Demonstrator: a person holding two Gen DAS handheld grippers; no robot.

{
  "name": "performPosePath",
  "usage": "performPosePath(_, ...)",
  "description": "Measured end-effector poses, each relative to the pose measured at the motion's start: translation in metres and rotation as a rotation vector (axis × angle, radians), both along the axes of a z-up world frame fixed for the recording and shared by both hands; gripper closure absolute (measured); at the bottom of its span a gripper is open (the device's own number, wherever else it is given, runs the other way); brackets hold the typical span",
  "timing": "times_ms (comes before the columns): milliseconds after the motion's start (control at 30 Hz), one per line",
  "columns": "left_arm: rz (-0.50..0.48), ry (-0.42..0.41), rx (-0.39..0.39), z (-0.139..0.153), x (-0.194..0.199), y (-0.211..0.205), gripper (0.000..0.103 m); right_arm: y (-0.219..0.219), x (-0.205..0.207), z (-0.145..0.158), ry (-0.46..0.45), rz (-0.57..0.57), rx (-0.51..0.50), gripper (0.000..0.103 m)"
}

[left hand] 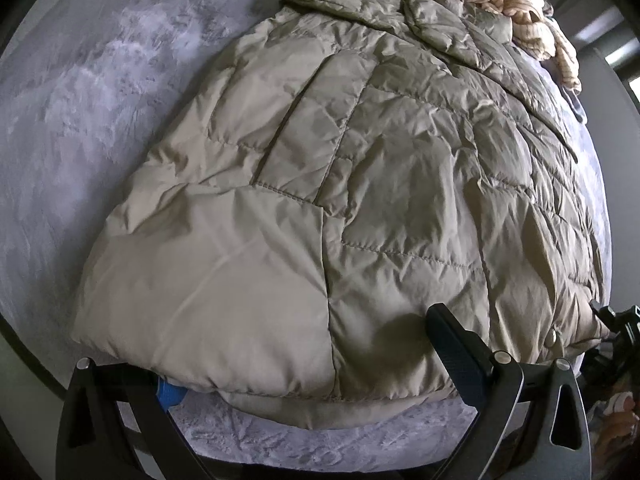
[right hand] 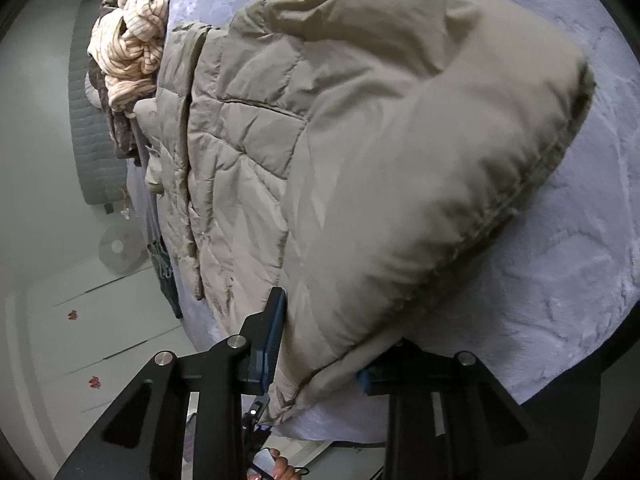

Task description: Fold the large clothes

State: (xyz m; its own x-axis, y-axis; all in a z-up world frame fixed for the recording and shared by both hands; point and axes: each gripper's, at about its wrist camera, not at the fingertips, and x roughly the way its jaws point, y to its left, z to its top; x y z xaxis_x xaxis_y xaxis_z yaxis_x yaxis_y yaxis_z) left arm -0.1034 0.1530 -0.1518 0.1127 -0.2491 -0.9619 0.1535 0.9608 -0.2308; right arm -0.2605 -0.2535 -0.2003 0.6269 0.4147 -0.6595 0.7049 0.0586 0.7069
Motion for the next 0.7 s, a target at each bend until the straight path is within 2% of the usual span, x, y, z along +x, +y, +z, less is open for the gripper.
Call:
performPosePath(333,-0.018,-0.008,0.028,0.0007,-0.0010,-0.0027,0.000,0.0008,-0.0003,-0.0019,0.031,0.007,-0.017,0.069)
performPosePath(400,-0.024,-0.014,0.043,0.0018,-0.0018,-0.0048,0.000,0.0006,-0.0005,-0.0016,0.035,0.008,-0.015,0.065)
performPosePath(567,-0.034,-0.025,0.062,0.0044,-0.0029,-0.0070,0.000,0.0027,0.0039,0.0008,0.028,0.012,-0.020,0.049)
performPosePath(700,-0.040,-0.033,0.082,0.0060,-0.0044,-0.0080,0.000,0.0038,0.0086,0.0034,0.022,0.026,-0.031,0.041)
